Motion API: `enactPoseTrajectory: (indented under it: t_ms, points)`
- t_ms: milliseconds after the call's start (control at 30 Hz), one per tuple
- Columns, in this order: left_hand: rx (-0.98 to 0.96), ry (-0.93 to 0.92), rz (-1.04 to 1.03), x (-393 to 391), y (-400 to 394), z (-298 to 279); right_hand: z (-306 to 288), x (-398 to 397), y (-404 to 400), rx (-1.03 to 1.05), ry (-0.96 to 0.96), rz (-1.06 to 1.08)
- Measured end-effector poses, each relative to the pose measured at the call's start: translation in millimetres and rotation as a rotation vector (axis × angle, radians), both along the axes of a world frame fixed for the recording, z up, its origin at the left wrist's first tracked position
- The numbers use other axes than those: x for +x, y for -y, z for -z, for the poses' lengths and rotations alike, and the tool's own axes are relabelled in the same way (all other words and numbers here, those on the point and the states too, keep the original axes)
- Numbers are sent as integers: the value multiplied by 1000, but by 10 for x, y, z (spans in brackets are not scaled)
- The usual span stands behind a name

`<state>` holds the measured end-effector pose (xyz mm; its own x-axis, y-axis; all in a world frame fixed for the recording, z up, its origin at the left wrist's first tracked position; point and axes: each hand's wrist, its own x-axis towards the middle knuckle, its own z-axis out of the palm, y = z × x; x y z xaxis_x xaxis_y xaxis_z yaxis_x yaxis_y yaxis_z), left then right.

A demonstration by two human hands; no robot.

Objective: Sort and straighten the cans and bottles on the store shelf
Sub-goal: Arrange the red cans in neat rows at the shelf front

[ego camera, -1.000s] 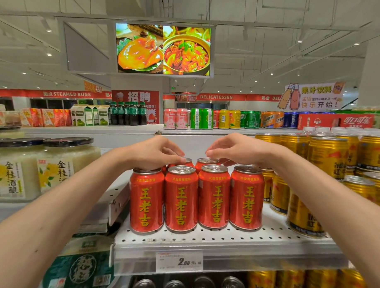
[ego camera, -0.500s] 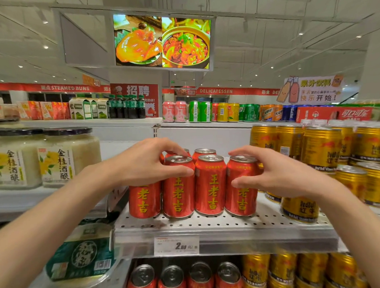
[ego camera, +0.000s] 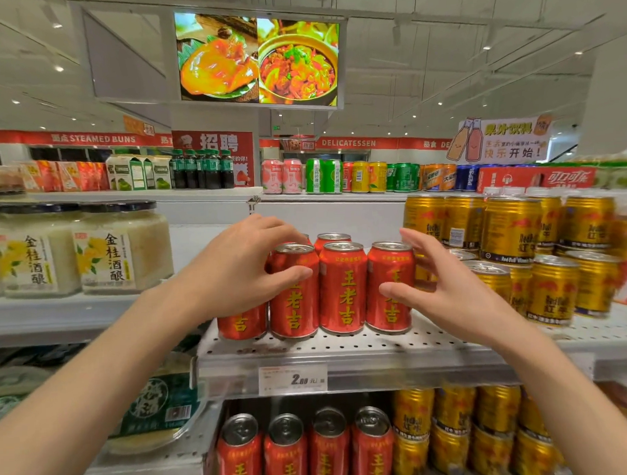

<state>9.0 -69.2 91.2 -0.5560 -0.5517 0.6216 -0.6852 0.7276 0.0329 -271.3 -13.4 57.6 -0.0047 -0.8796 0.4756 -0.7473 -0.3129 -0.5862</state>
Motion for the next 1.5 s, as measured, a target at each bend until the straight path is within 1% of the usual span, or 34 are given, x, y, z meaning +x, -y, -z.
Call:
enactPoseTrajectory:
  t_ms: [167,233,300,367,467,567,667,767,867,1100,1167,1300,1500]
  points:
    - [-85,-241,114,5,-305,304,330,65,-346,-85,215,-13]
    - [-81,-350,162,-18,-461,484,482,102,-505,-94,273,4]
    - [5,-455,206,-49,-616,690,637,141,-658,-104,334,22]
    - [138,-535,231,-92,-729,926,818,167,-787,-94,404,40]
    - [370,-632,217,-175,-834,1310,1152,131,-935,-40,475,69]
    - [556,-726,188,-263,-929,1634,1476,-23,-1039,46,527,116]
    - [669,-839,143,-404,-1041,1843,1697,-260,-1117,87,556,161]
    - [717,-868,106,-646,-1132,1966,1772,-553,-1155,109,566,169]
    - [697,-862,88,-1012,-1186,1980,1725,-916,-1157,100,546,137]
    - [640,-961,92,-2069,-1269,1766,1497,-1890,-1032,102,483,59]
    - [612,-965,87,-2292,-1287,1689,1427,-2107,-999,91,467,38]
    - [531,-955,65,-2559,-1271,1547,1279,-2363,-941,72,411,-18]
    - [354,-935,25,-2678,-1156,1349,1047,-2503,-876,28,319,-36]
